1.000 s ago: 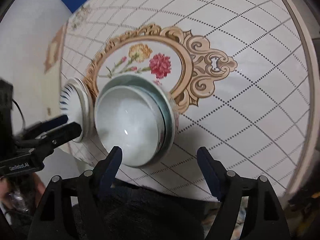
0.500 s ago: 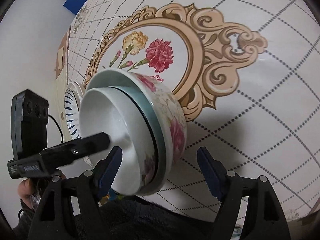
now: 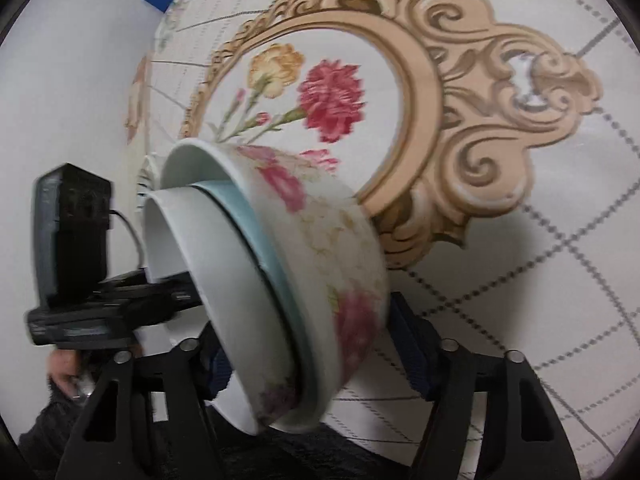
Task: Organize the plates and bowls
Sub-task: 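Grasp the rims of the three nested bowls with both tools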
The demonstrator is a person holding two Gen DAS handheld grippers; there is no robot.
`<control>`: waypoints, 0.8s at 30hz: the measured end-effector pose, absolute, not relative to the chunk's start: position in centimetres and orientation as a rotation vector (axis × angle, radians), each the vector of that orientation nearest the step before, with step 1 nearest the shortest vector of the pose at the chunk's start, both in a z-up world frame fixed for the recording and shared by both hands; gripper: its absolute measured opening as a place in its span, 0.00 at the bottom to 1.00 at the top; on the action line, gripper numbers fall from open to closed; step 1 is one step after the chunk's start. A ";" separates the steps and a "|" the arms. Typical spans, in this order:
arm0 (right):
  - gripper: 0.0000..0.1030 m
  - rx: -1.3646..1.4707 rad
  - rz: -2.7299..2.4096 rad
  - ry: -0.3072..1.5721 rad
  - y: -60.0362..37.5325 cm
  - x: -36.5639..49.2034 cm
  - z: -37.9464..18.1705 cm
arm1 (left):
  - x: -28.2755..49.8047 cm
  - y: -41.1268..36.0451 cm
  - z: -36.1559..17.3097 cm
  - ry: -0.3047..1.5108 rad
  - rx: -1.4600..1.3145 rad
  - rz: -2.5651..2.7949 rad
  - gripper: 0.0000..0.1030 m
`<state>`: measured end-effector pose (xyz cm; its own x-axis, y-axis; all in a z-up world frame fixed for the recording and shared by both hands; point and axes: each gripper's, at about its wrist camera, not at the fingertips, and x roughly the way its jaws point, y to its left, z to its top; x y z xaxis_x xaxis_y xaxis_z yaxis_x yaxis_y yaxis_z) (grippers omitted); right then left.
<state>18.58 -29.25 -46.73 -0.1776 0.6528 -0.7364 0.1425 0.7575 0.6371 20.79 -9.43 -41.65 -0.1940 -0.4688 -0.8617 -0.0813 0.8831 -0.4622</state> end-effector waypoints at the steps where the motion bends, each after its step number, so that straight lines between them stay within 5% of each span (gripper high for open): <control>1: 0.63 0.606 0.516 1.718 -28.9 18.7 -46.7 | 20.8 -9.4 -41.7 1.744 -0.422 -0.369 0.63; 6: 0.55 0.600 0.526 1.713 -28.7 18.7 -47.0 | 20.5 -9.2 -41.5 1.724 -0.413 -0.366 0.63; 24: 0.49 0.560 0.455 1.676 -30.0 19.3 -45.6 | 20.8 -9.4 -40.9 1.700 -0.404 -0.351 0.59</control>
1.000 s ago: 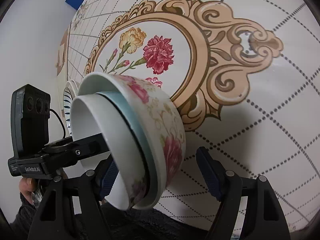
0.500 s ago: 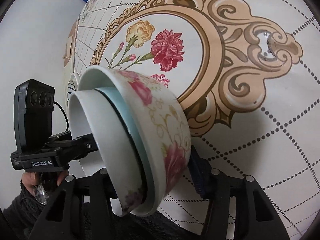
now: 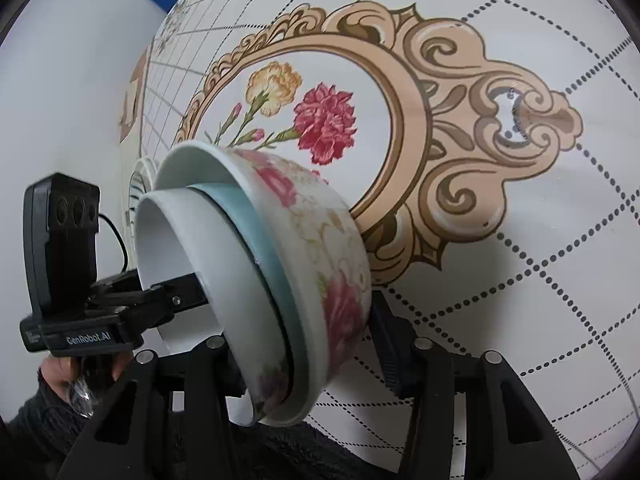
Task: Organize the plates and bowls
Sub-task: 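Grasp the rims of the three nested bowls with both tools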
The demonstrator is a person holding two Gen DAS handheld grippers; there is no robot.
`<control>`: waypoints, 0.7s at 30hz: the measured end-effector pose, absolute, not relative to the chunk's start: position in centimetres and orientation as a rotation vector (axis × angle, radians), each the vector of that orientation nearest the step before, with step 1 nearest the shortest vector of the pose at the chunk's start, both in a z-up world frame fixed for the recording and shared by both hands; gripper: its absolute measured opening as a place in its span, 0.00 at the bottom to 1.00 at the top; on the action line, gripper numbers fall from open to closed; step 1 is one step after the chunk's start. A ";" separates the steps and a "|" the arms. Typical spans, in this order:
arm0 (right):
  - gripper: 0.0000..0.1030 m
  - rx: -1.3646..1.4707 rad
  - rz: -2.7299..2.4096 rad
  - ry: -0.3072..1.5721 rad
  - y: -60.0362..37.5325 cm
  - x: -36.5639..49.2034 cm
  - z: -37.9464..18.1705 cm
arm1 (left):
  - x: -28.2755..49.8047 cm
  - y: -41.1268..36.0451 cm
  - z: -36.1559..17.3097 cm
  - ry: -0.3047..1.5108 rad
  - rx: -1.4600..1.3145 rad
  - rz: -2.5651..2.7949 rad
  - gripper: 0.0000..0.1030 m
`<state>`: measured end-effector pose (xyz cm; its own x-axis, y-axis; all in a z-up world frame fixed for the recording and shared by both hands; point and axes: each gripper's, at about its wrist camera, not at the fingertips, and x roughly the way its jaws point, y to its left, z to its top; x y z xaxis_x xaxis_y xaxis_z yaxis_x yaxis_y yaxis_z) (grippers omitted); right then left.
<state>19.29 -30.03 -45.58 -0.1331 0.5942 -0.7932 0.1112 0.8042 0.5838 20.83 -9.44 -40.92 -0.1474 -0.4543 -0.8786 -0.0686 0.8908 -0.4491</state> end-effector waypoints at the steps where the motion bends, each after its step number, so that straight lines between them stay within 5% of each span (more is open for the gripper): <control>1: 0.49 0.557 0.441 1.667 -30.1 19.4 -45.4 | 20.8 -9.3 -40.9 1.699 -0.402 -0.350 0.59; 21: 0.42 0.553 0.433 1.626 -30.7 19.7 -44.6 | 20.7 -7.9 -40.5 1.680 -0.459 -0.292 0.57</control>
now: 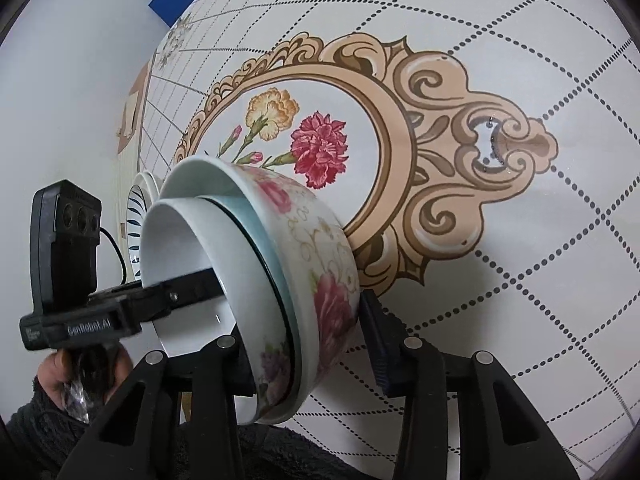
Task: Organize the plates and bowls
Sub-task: 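Grasp the rims of the three nested bowls with both tools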
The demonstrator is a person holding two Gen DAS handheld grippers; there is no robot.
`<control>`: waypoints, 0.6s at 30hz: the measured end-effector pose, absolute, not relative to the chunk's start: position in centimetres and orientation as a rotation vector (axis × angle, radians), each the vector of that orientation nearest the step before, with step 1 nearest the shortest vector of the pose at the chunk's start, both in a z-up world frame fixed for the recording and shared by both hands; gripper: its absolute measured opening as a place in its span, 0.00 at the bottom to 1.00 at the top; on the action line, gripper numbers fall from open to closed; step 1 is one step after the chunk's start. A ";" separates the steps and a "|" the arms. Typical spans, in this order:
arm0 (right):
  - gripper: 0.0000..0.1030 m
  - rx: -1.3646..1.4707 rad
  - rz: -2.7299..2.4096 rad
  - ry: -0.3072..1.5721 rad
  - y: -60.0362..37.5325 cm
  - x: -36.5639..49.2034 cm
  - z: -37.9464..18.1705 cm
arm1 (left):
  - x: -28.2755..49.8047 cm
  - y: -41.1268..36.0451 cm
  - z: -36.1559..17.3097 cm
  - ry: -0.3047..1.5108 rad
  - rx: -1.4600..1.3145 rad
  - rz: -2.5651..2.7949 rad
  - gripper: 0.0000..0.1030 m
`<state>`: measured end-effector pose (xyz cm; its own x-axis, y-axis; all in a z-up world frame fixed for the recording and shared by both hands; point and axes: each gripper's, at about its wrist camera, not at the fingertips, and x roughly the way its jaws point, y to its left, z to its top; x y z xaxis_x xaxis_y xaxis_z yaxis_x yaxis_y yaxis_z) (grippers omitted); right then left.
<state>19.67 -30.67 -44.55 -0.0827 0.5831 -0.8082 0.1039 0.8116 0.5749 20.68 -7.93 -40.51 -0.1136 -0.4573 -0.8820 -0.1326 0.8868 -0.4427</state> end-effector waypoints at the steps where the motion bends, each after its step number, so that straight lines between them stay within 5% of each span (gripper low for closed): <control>1: 0.42 0.555 0.436 1.628 -30.8 19.8 -44.5 | 20.9 -7.8 -40.5 1.688 -0.462 -0.278 0.58; 7: 0.44 0.515 0.453 1.643 -30.6 21.0 -44.0 | 22.1 -8.4 -40.8 1.710 -0.477 -0.263 0.63; 11: 0.62 0.538 0.442 1.624 -31.0 22.1 -43.7 | 22.3 -9.5 -40.4 1.664 -0.413 -0.256 0.65; 18: 0.67 0.463 0.466 1.610 -30.4 22.8 -44.2 | 22.9 -9.6 -41.5 1.723 -0.433 -0.284 0.66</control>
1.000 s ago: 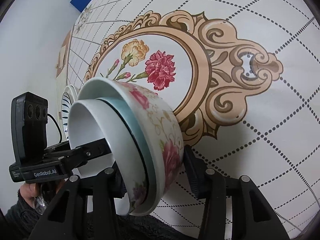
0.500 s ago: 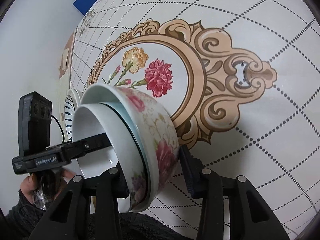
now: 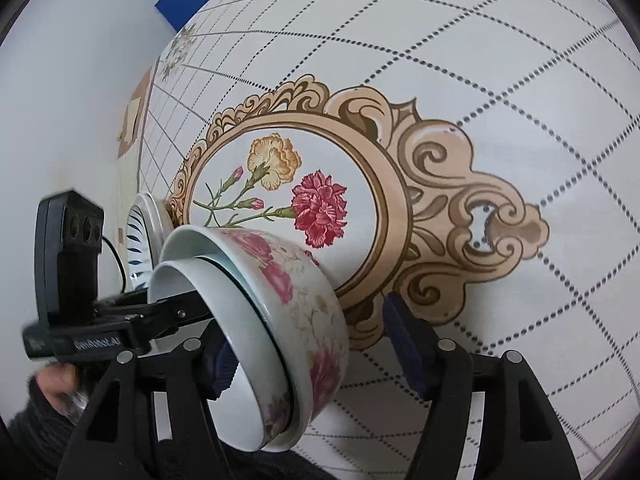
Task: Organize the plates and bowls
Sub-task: 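Grasp the rims of the three nested bowls with both tools, then lift the nested bowls with both tools and carry them toward the plate stack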
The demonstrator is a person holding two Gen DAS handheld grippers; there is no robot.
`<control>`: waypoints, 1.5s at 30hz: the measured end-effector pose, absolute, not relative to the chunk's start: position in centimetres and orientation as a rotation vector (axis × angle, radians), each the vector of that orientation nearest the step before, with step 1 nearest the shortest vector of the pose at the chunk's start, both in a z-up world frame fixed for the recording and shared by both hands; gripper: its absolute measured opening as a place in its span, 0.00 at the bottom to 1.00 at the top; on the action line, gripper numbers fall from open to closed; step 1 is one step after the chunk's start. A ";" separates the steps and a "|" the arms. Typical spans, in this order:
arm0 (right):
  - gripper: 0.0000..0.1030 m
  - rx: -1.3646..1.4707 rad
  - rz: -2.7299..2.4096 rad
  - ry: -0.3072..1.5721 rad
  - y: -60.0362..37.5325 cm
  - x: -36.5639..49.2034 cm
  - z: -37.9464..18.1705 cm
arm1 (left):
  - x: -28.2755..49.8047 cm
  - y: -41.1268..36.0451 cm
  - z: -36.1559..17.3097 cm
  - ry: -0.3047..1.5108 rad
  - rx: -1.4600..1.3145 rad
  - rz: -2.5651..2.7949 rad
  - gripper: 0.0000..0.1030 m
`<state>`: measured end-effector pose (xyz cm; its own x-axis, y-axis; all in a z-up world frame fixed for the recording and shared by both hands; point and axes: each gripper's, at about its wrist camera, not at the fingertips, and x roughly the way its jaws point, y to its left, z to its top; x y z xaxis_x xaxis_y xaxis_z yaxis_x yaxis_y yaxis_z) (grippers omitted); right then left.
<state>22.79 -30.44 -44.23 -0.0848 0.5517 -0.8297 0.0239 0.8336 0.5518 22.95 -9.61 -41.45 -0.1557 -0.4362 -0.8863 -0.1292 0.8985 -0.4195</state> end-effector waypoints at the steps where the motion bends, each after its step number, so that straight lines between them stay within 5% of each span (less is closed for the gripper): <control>1: 0.67 0.459 0.466 1.628 -30.4 22.8 -44.6 | 23.0 -9.7 -41.6 1.737 -0.428 -0.293 0.67; 4: 0.66 0.464 0.475 1.658 -30.2 22.8 -45.2 | 23.3 -10.0 -41.9 1.764 -0.411 -0.310 0.67; 6: 0.46 0.487 0.511 1.647 -29.8 22.6 -45.1 | 23.4 -10.1 -41.9 1.760 -0.412 -0.309 0.66; 15: 0.39 0.387 0.485 1.604 -29.6 22.4 -43.4 | 22.4 -10.1 -40.5 1.676 -0.370 -0.269 0.58; 45: 0.40 0.393 0.476 1.711 -28.9 23.6 -44.2 | 22.6 -9.4 -40.8 1.699 -0.397 -0.263 0.61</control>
